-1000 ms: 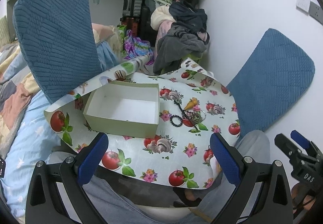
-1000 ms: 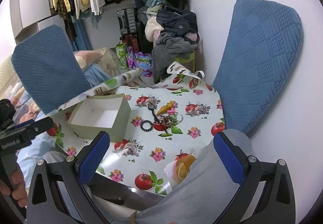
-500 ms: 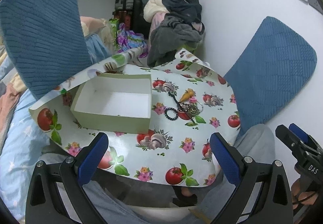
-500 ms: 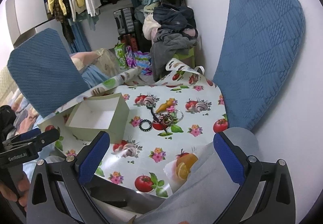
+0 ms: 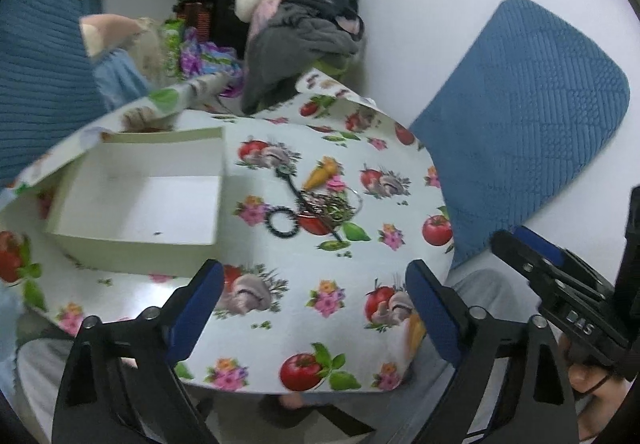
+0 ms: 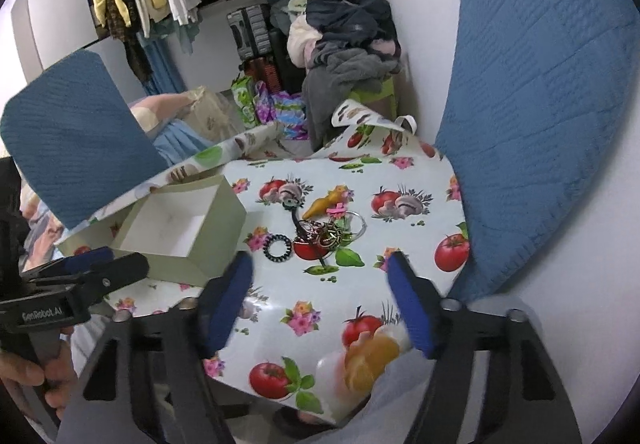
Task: Organize jewelry
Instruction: 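Lower the right tool onto the patterned bangle while the left tool approaches the black hair tie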
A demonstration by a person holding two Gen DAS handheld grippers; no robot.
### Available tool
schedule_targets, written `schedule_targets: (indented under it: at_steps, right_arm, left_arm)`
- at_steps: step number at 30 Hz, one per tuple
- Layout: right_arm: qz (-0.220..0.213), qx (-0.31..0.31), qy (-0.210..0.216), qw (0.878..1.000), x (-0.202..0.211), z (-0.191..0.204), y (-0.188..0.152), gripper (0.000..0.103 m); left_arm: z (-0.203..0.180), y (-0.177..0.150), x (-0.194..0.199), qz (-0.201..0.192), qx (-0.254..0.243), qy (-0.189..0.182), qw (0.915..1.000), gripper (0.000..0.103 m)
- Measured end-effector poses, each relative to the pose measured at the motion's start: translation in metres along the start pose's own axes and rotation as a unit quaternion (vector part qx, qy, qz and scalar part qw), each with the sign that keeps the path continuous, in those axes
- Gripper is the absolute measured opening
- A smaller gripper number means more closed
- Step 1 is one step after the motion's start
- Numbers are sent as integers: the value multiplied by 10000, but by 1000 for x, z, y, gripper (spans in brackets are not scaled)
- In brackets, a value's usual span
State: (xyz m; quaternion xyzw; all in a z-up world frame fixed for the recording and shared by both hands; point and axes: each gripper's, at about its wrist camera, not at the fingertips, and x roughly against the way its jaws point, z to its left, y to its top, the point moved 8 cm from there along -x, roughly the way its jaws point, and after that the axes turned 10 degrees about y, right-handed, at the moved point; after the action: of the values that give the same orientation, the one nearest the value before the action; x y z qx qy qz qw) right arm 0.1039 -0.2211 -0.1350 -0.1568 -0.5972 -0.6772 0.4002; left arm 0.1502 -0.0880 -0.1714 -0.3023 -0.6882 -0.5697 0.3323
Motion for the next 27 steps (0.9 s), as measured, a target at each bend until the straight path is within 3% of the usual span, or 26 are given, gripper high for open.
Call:
schedule_targets:
  at_steps: [3,5,12,14,19,27]
  right_arm:
    - [93,-32,80,9999,-22,-10,0,51]
    - [154,-53,84,9998,-39,-20,1,47]
    - [331,-88,119,9993,-84,-43,-2,50]
    - [420,-61,113,9990,-101,-51,-4,50]
    - [759,-87,224,9968,-142,-61,-12,49]
    - [1259,-319,446,9905,-200,-74,-24,37]
  left_arm:
    - [-8,-1,-27,96,7,-63,9999,79]
    - [-11,-2,-44,129,11,-64,9999,78]
    - [-12,-2,-98,223,-3,25,9997,72]
    - [-8,-3,-116,206,49,126,9997,62]
    - [-6,-11,-163,540,93,150,9984,56]
    - [-12,-19,-212,880,-138,164,9959,43]
